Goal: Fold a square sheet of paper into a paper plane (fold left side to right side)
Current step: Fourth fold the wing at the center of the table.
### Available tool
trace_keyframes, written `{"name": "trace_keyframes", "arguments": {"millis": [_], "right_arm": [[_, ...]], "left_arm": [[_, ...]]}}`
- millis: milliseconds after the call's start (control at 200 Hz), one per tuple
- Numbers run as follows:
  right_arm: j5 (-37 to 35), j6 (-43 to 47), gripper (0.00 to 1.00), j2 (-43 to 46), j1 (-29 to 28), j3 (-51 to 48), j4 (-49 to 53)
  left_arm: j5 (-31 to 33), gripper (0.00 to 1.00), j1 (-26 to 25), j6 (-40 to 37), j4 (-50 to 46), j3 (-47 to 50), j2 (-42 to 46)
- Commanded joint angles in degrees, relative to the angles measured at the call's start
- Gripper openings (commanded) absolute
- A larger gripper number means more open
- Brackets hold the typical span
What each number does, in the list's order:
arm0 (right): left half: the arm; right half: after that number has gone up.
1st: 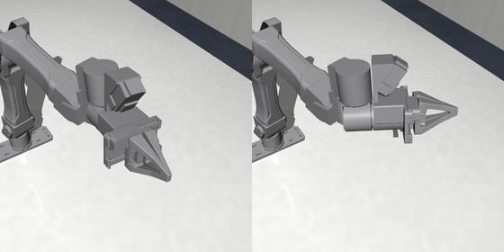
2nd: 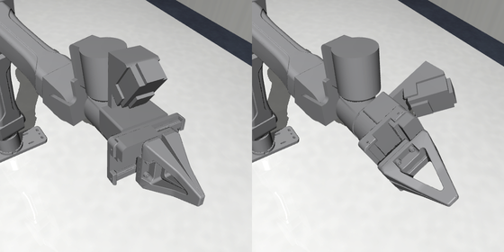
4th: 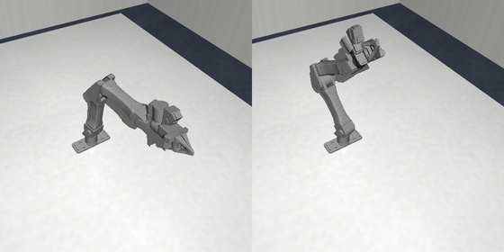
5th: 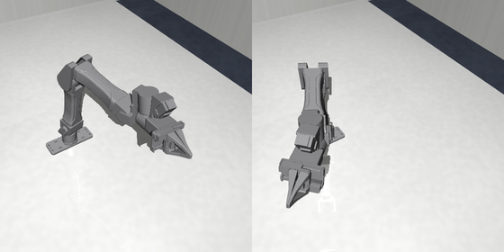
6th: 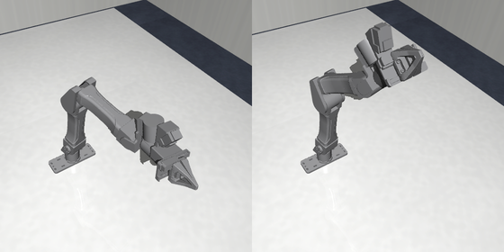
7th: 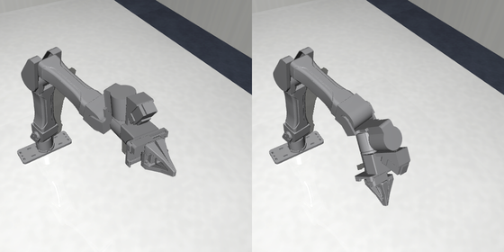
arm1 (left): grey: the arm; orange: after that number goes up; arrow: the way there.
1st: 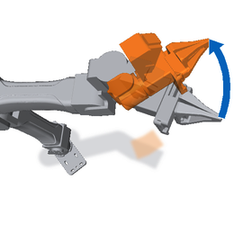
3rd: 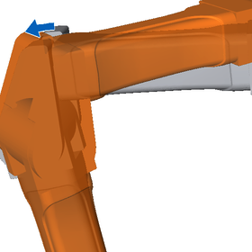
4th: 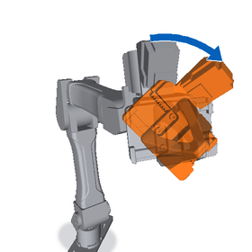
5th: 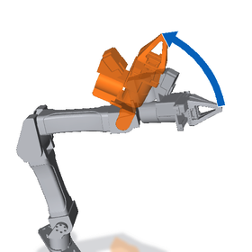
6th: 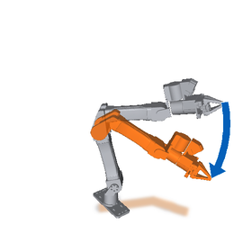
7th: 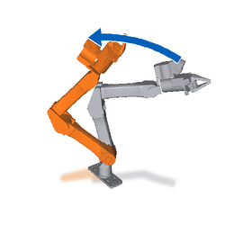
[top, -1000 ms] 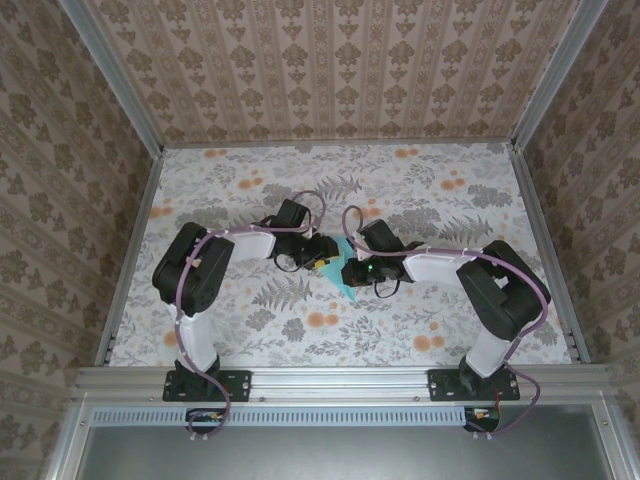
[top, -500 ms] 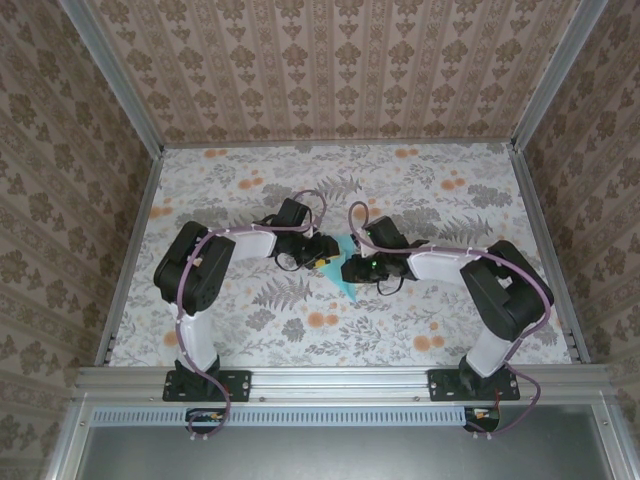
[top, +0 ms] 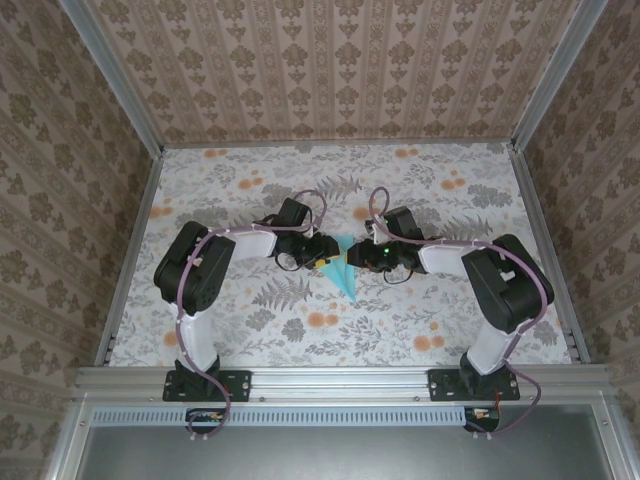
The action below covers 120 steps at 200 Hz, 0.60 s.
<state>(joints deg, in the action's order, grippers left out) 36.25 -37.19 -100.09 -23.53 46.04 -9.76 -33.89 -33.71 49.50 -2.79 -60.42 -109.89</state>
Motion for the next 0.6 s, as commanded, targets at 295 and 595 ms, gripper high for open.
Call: {"name": "trace_keyframes", "arguments": {"millis": [295,595], "right_arm": [[2.86,-2.31,0.29,-3.48,-1.3,2.16,-3.52],[0.41,0.52,0.11,-3.01,-1.7,3.5,1.01]], "left_arm": [[1.9,0.43,-0.21,-0.19,-2.99,-0.44,-1.04],[1.99,0.43,-0.21,-0.44,-3.41,-0.68,-1.21]]}}
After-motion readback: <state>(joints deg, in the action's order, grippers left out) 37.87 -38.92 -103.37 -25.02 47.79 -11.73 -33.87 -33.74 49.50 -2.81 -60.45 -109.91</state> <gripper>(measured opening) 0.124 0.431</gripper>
